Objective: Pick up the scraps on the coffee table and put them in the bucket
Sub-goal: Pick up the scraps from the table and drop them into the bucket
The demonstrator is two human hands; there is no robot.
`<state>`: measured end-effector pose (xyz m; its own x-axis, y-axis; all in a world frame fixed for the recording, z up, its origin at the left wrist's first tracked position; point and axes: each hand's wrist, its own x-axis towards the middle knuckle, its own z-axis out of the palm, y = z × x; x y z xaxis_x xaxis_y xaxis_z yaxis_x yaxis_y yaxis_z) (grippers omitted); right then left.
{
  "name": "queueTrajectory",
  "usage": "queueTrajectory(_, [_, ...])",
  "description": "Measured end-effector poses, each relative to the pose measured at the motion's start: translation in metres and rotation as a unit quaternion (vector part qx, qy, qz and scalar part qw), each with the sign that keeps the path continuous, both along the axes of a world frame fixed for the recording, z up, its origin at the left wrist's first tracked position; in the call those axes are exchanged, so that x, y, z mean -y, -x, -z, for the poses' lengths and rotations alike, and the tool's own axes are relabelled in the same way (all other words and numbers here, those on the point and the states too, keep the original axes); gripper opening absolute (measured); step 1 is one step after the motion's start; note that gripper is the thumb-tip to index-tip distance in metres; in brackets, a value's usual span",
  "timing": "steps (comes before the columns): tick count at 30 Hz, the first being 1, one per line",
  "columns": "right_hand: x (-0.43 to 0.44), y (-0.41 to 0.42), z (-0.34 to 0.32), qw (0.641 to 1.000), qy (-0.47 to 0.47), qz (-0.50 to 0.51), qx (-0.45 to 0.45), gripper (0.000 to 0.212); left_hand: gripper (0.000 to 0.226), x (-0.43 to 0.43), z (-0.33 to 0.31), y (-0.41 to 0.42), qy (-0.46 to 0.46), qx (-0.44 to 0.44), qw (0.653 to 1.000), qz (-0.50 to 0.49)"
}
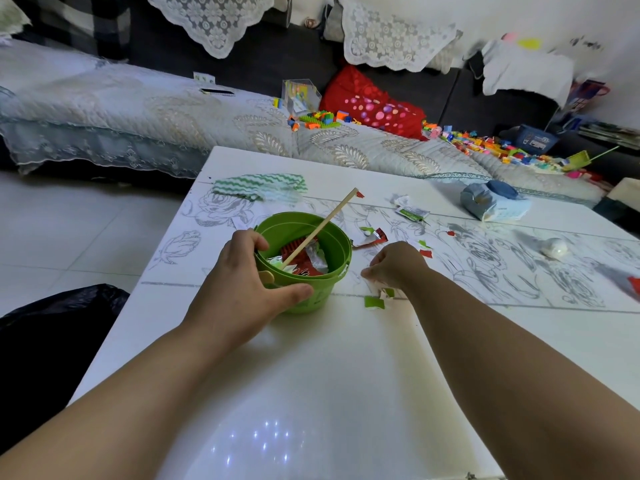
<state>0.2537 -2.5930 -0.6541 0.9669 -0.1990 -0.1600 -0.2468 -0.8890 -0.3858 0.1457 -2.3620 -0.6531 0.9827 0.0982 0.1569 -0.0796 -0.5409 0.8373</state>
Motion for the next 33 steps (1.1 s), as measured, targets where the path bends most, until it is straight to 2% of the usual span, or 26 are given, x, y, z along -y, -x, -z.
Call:
queueTrajectory(3, [0.0,-0.002,0.001,1.0,-0.007,-0.004,-0.016,0.036,0.068,0.0,0.0,0.001,0.001,0.001,1.0,0.002])
queueTrajectory(5, [0.0,0.002,0.0,1.0,-0.004,-0.001,-0.005,0.029,0.067,-0.001,0.0,0.001,0.0,0.001,1.0,0.003])
queueTrajectory(7, [-0.001,0.01,-0.011,0.994,-0.094,0.016,0.048,0.019,0.067,0.0,-0.001,0.0,0.0,0.002,1.0,0.004])
queueTrajectory(10, [-0.01,0.026,-0.048,0.946,-0.26,0.031,0.189,0.01,0.068,0.001,-0.001,0.0,-0.001,0.006,1.0,0.003])
queueTrajectory(12, [-0.026,0.039,-0.075,0.926,-0.31,-0.015,0.216,0.011,0.068,0.002,-0.001,-0.001,-0.003,0.006,1.0,0.002])
queueTrajectory(14, [-0.045,0.051,-0.09,0.937,-0.297,-0.099,0.158,0.011,0.068,0.003,-0.001,-0.001,-0.004,0.005,1.0,-0.001])
queueTrajectory(16, [-0.055,0.054,-0.092,0.95,-0.259,-0.141,0.101,0.023,0.068,0.003,-0.001,-0.001,-0.005,0.006,1.0,-0.004])
queueTrajectory(19, [-0.042,0.048,-0.084,0.962,-0.198,-0.093,0.164,0.024,0.068,0.004,-0.001,0.0,-0.008,0.007,1.0,-0.007])
queueTrajectory(21, [-0.019,0.042,-0.07,0.982,-0.099,-0.063,0.15,0.031,0.068,0.003,-0.001,0.001,-0.01,0.007,1.0,-0.007])
queueTrajectory(22, [-0.008,0.042,-0.06,0.993,-0.026,-0.068,0.095,0.038,0.068,0.003,-0.001,0.001,-0.012,0.007,1.0,-0.007])
queueTrajectory(24, [0.007,0.047,-0.035,0.992,0.092,-0.088,-0.02,0.053,0.067,0.003,-0.001,0.001,-0.014,0.006,1.0,-0.006])
queueTrajectory(26, [0.013,0.055,-0.016,0.991,0.091,-0.083,-0.048,0.055,0.068,0.003,-0.001,0.0,-0.013,0.005,1.0,-0.005])
queueTrajectory(30, [0.009,0.059,-0.004,0.998,0.03,-0.063,0.004,0.054,0.067,0.004,-0.001,0.0,-0.013,0.002,1.0,-0.006])
queueTrajectory(33, [0.007,0.055,-0.006,0.998,-0.007,-0.054,0.002,0.029,0.067,0.003,-0.001,0.0,-0.014,0.001,1.0,-0.005])
